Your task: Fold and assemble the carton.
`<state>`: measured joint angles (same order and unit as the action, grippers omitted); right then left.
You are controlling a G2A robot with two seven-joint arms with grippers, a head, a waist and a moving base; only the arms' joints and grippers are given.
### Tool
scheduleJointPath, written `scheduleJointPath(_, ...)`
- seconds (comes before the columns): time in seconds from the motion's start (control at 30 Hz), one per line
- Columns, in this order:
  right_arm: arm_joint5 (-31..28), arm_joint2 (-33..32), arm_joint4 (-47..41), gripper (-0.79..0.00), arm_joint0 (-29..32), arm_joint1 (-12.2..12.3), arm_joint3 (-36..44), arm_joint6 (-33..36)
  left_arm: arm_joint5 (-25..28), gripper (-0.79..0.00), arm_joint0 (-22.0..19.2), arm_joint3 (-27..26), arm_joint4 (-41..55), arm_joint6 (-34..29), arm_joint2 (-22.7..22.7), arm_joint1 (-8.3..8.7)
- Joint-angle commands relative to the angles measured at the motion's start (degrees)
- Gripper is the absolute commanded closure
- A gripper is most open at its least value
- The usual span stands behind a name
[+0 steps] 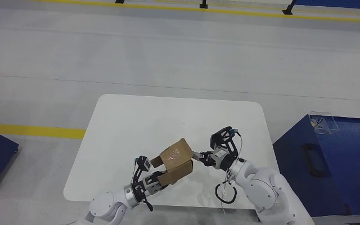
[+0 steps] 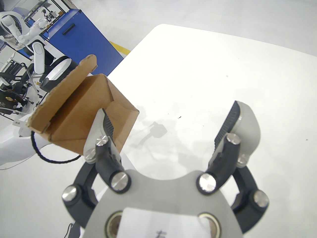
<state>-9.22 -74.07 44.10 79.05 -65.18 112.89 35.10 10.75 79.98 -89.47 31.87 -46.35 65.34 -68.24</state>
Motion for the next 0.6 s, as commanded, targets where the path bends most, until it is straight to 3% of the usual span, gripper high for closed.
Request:
scheduleJointPath(0.0, 0.09, 0.26, 0.49, -0.785, -0.12, 0.02, 0.1, 0.55, -0.05, 0.0, 0.08, -0.18, 0.01, -0.02, -0.01, 0.01)
scheduleJointPath(0.57, 1.16, 1.61, 1.14, -0.785, -0.14, -0.12, 0.09, -0.45, -0.62, 0.0, 0.66, -0.44, 1.27, -1.5, 0.52, 0.22)
